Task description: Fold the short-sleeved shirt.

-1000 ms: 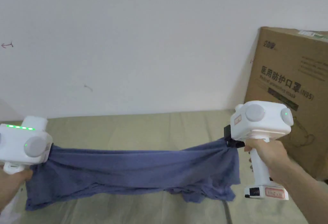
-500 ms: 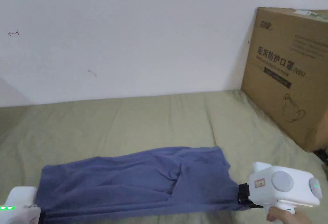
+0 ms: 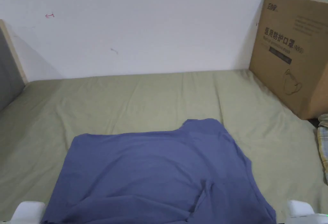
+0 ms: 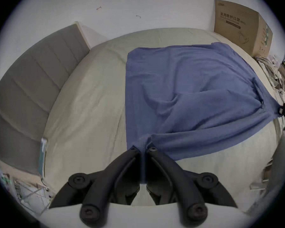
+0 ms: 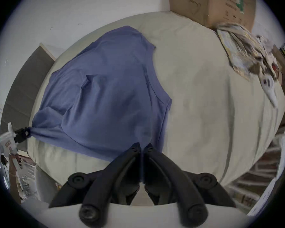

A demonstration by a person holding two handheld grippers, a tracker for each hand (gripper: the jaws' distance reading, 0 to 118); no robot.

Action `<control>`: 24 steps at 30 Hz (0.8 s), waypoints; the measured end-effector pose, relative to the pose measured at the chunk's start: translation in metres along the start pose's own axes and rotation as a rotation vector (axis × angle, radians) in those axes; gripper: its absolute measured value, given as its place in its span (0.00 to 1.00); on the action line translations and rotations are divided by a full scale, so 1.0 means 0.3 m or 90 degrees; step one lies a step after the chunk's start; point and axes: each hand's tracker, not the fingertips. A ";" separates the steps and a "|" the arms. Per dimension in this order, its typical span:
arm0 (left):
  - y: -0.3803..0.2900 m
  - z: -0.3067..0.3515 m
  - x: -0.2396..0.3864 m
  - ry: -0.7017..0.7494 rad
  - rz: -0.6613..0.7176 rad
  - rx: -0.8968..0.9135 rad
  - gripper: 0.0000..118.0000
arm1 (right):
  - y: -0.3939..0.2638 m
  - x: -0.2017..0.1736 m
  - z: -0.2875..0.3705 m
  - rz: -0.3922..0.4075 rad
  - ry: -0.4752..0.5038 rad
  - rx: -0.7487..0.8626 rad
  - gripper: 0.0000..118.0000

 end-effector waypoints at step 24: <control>-0.124 0.201 0.014 -0.065 0.085 0.065 0.44 | -0.063 -0.093 0.172 0.088 -0.025 0.092 0.17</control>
